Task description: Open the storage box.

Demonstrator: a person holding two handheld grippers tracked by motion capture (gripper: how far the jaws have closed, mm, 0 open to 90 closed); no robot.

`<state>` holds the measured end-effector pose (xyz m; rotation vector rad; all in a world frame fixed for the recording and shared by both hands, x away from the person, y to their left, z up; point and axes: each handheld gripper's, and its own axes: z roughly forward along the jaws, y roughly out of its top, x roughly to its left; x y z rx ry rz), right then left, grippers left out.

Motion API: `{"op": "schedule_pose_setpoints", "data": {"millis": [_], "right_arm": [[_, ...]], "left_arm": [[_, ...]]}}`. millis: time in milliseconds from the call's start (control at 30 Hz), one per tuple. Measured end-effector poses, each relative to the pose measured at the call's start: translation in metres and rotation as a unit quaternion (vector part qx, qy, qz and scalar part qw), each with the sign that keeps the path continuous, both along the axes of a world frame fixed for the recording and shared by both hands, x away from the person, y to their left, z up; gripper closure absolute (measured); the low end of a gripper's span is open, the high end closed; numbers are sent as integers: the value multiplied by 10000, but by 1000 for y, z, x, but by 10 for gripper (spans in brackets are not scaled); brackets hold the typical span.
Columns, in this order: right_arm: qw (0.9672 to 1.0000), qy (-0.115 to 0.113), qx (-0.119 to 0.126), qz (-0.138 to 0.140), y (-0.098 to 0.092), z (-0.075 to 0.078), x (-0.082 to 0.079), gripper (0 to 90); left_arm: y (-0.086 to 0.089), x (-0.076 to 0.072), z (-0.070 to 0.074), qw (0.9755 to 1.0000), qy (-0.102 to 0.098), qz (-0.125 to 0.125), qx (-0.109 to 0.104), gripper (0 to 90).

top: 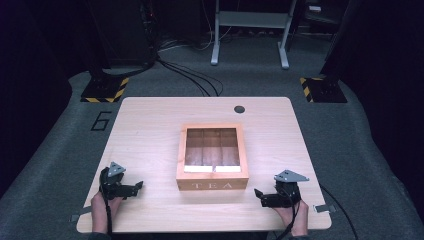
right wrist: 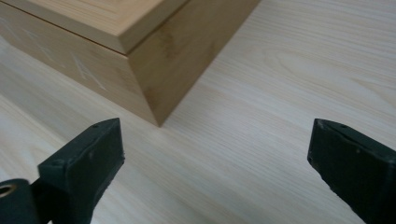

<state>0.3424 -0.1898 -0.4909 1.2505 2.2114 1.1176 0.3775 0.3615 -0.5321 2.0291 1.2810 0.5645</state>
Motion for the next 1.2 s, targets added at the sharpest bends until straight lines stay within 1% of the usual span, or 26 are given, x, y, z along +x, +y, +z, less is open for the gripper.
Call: {"op": "schedule_pose_setpoints", "data": {"millis": [33,100,167,200,233,267,300,333,367,433,467,500,533,567,633,733,767,833,933,1200], "right_arm": [[10000,25,-9,49,3,1,1,17],[9998,-12,47,168,10,3,1,18],[9996,-26,62,262,17,4,2,46],[9996,-26,62,262,17,4,2,46],[9991,-113,93,393,23,5,2,139],[9989,-95,140,429,25,6,2,143],[9989,-127,141,430,28,6,3,163],[9989,-93,153,431,30,7,3,201],[9988,-80,146,461,32,7,5,219],[9984,-87,166,525,35,7,5,279],[9982,-133,187,550,37,7,6,314],[9982,-133,187,550,37,7,6,314],[9978,-135,198,614,40,8,6,385],[9976,-176,203,634,41,8,6,422],[9977,-170,249,615,41,9,6,481],[9973,-222,283,636,42,9,7,564],[9973,-222,283,636,42,9,7,564],[9975,-241,263,607,42,9,7,600],[9974,-290,296,581,42,9,6,614],[9971,-359,345,578,41,8,5,627]], "left_arm": [[0,0,0,10000,-4,-1,3,13],[0,0,0,10000,-7,-1,3,13],[0,0,0,10000,-6,-2,2,13],[0,0,0,10000,-6,-2,1,13],[0,0,0,10000,2,0,-1,13],[0,0,0,10000,-6,0,8,13],[0,0,0,10000,-4,0,1,13],[0,0,0,10000,-1,0,-2,13],[0,0,0,10000,-1,1,-2,13],[0,0,0,10000,0,3,2,13],[0,0,0,10000,0,4,1,13],[0,0,0,10000,0,4,1,13],[0,0,0,10000,2,3,2,13],[0,0,0,10000,1,3,2,13],[0,0,0,10000,6,1,-3,13],[0,0,0,10000,4,4,0,13],[0,0,0,10000,4,4,0,13],[0,0,0,10000,3,3,0,13],[0,0,0,10000,2,2,2,13],[0,0,0,10000,5,1,0,13]]}}
